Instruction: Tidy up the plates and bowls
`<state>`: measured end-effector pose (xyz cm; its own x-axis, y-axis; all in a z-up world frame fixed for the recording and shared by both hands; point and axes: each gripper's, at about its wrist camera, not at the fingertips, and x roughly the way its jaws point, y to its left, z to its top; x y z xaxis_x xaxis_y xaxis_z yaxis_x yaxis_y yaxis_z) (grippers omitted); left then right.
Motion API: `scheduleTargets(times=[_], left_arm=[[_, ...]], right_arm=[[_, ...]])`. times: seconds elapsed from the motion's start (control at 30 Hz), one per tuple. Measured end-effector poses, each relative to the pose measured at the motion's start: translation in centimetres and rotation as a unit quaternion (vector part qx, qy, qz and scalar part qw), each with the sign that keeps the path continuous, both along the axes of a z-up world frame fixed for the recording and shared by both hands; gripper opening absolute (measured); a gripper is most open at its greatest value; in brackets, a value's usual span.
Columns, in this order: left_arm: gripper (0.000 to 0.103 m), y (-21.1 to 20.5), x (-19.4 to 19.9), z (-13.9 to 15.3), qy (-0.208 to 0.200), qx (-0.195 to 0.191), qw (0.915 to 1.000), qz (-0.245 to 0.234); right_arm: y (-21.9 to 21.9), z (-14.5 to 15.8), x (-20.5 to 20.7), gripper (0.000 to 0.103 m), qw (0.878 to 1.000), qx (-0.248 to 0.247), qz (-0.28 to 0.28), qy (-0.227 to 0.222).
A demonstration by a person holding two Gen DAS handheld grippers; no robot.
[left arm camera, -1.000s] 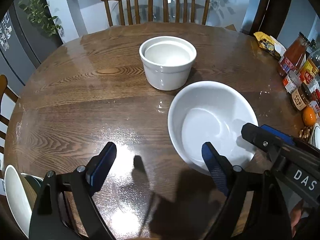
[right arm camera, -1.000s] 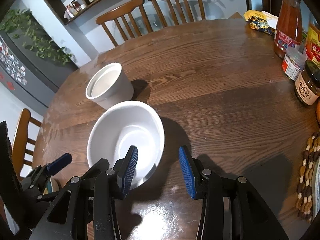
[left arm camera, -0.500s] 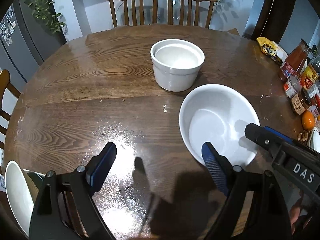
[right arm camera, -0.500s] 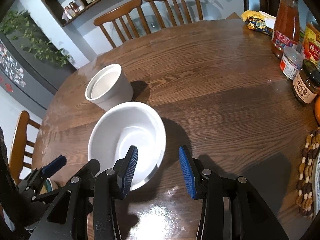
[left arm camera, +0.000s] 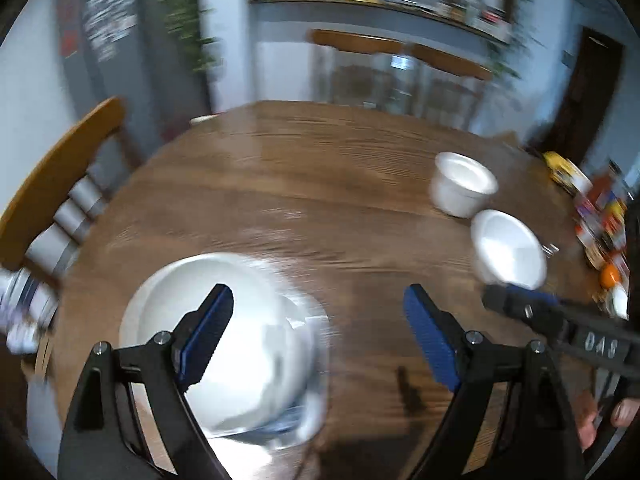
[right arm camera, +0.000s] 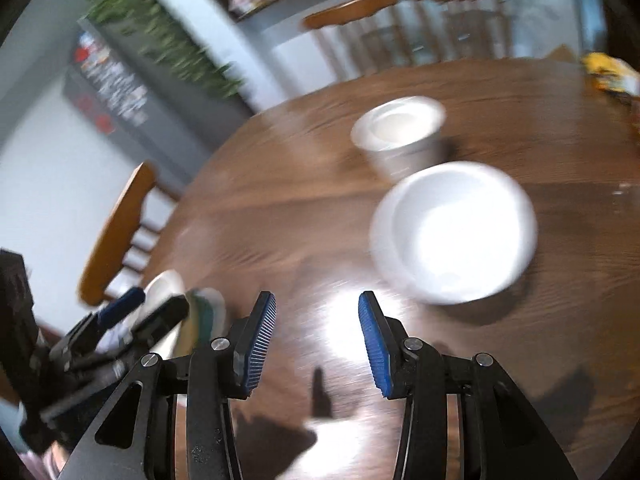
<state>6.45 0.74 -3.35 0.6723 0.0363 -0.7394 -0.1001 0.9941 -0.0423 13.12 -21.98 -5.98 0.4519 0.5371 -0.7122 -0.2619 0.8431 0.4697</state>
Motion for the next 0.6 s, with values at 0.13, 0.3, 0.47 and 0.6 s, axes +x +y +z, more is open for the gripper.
scheduleTargets(times=[0.13,0.3,0.47,0.6], left_arm=[[0.086,5.4,-1.6,-0.4,0.014,0.011,0.9972,0.073],[0.083,9.7,-2.5,-3.2,0.061,-0.02,0.9901,0.125],[0.065,10.6,-1.8,-5.9,0.101,-0.045,0.9863,0.122],[0.035,10.3,-1.1,-6.6,0.108,-0.054,0.9871,0.105]], right_arm=[[6.0,-1.0,0.0,0.044,0.997,0.009,0.074,0.018],[11.1,-2.2,0.9,0.044,0.993,0.005,0.112,0.03],[14.0,-3.2,1.3,0.038,0.992,-0.017,0.122,0.037],[14.8,-3.9,1.6,0.012,0.99,-0.032,0.127,0.043]])
